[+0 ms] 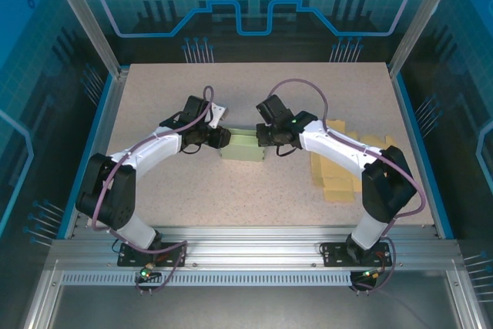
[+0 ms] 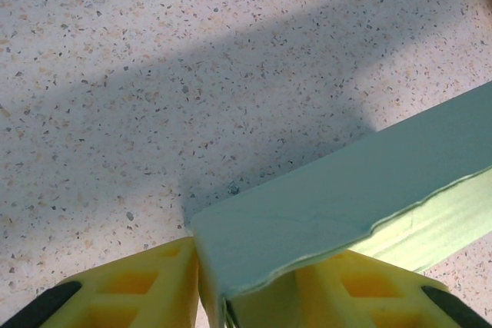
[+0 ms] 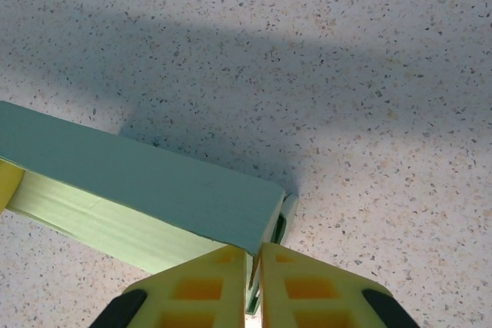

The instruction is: Fold the paper box

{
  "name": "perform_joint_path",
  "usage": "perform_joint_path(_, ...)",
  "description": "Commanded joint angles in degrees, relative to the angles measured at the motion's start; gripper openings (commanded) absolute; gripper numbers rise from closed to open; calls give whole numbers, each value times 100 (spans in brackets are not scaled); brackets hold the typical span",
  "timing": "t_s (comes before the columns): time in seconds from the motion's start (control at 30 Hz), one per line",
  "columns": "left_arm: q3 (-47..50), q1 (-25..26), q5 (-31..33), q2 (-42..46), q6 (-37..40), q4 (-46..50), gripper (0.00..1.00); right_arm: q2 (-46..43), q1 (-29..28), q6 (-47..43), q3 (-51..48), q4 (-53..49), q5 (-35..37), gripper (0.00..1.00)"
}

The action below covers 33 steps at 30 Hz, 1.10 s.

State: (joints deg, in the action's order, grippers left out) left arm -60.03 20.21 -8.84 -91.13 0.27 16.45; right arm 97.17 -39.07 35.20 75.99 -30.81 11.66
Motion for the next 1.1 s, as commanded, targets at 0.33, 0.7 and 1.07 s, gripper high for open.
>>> perform_joint_path(0.33, 60, 196, 122, 354, -115, 181, 44, 56, -202, -15, 23, 84, 80, 2)
perform_joint_path(0.7, 120, 203, 847, 802, -80, 575, 46, 55, -201, -37, -5, 73, 117, 2)
perform_joint_path(1.07, 50, 202, 1144, 756, -115, 782, 44, 65, -224, -64, 4, 45, 107, 1)
